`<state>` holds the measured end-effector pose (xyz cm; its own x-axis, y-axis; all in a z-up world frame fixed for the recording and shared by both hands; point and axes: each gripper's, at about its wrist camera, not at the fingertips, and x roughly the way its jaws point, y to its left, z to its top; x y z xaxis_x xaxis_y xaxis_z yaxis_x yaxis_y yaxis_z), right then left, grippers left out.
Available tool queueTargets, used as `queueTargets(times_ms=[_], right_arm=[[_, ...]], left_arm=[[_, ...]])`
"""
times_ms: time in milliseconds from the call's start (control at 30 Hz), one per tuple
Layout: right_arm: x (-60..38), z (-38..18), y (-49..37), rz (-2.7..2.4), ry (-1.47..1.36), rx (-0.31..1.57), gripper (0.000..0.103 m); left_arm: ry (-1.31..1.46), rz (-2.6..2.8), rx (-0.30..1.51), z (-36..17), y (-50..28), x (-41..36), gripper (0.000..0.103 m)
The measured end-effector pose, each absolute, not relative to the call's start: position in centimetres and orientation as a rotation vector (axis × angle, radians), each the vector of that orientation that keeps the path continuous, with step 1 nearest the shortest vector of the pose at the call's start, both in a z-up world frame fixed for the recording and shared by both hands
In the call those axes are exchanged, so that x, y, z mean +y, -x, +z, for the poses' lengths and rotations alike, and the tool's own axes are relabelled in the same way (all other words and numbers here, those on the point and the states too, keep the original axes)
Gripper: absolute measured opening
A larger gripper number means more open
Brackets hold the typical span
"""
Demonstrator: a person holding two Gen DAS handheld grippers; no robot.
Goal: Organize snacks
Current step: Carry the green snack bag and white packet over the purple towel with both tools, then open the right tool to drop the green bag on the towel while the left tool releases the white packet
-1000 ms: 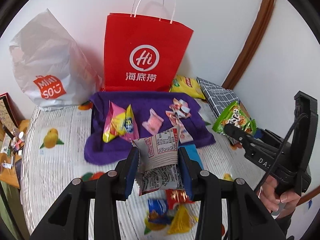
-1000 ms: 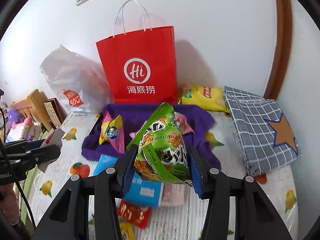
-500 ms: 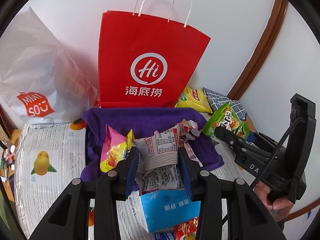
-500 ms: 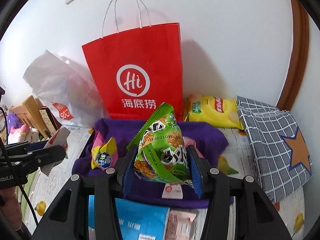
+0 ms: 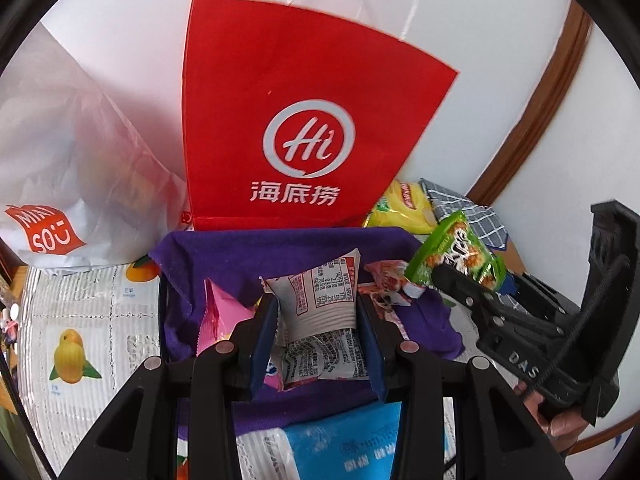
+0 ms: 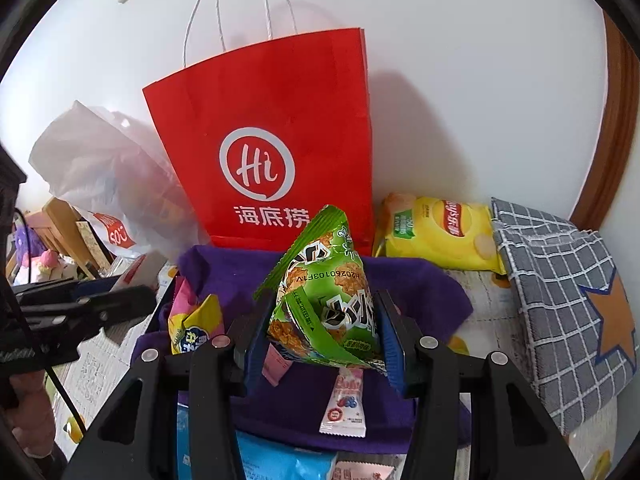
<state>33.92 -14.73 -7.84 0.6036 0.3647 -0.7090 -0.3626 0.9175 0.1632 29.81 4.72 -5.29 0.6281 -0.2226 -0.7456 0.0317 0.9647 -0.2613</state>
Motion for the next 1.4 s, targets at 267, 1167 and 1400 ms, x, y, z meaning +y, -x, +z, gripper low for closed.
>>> queueTargets(times_ms=[267, 1167, 1400], right_arm=[[-13.8, -9.5, -34.4, 0.447, 0.072, 0.853, 0.049], [-12.6, -13.9, -35.9, 0.451, 0.156, 1.001, 0.049], [-12.7, -13.9, -36.0, 0.436, 0.160, 1.000, 0.050]], left_arm=[[0.274, -0.131, 0.930, -7.9, -31.2, 5.9, 0.038], [0.212, -0.059, 1.015, -10.4, -32.3, 5.4, 0.042], [0.197, -0.053, 1.026, -10.7, -32.5, 5.1, 0.048]])
